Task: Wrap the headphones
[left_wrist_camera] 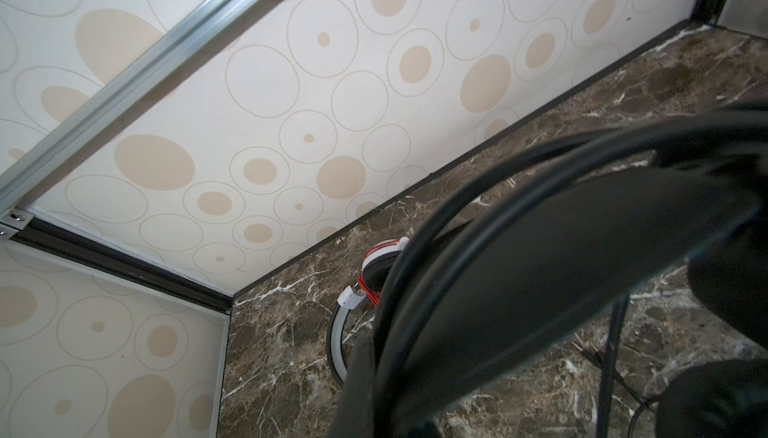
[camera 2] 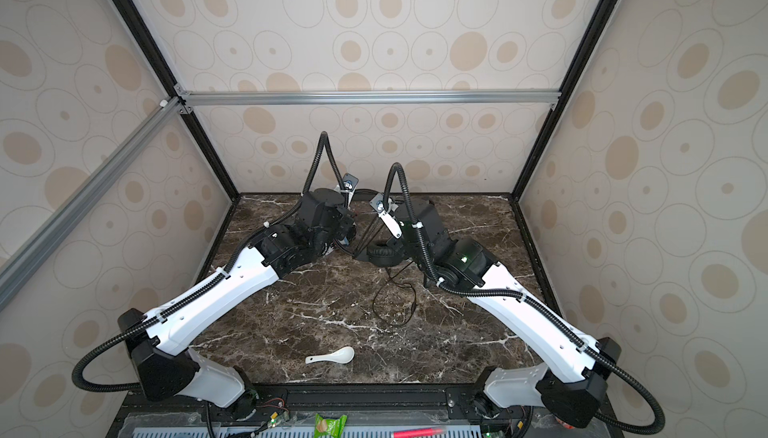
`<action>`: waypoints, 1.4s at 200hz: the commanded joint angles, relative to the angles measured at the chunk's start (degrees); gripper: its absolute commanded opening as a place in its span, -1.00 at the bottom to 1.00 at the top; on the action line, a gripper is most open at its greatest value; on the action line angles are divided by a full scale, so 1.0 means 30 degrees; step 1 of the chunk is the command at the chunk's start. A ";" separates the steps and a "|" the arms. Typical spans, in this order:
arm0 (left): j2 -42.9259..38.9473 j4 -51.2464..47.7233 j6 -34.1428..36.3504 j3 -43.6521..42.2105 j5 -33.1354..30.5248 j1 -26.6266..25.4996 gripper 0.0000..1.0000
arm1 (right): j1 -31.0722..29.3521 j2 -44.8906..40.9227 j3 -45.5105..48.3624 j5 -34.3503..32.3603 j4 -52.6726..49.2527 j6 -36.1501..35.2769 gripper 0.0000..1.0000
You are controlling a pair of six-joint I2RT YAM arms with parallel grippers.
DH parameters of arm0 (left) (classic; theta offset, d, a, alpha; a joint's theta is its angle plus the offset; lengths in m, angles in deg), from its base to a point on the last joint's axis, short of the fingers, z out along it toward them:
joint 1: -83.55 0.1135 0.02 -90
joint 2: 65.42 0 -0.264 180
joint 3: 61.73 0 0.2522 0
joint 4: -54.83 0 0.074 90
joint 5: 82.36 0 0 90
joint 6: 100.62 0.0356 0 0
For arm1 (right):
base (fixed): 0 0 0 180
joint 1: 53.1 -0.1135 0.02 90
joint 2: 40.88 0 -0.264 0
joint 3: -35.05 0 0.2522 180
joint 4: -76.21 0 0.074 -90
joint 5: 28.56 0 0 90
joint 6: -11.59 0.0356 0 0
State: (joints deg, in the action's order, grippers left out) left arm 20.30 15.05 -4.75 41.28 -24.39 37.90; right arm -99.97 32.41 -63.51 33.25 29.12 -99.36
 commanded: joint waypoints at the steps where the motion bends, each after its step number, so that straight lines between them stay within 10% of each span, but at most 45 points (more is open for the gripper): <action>1: -0.0907 0.0067 0.0162 0.0270 0.0750 0.0002 -1.00 | 0.0042 -0.0526 0.0257 -0.0994 0.1145 -0.0239 -0.70; 160: -0.2678 0.0382 0.0484 -0.1000 0.4347 -0.0106 -1.00 | 0.2742 -0.0708 0.0272 0.0600 0.2677 0.1230 -0.55; 280: -0.3110 -0.0498 -0.1265 0.0247 0.6936 -0.0106 -1.00 | 0.8550 -0.3776 0.3894 1.0748 0.3351 0.5064 0.14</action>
State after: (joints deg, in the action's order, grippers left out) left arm 13.98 11.38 -5.15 37.35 -6.56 37.79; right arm -77.66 22.54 -54.39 55.53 38.35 -87.71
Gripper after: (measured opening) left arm 0.067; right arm 0.544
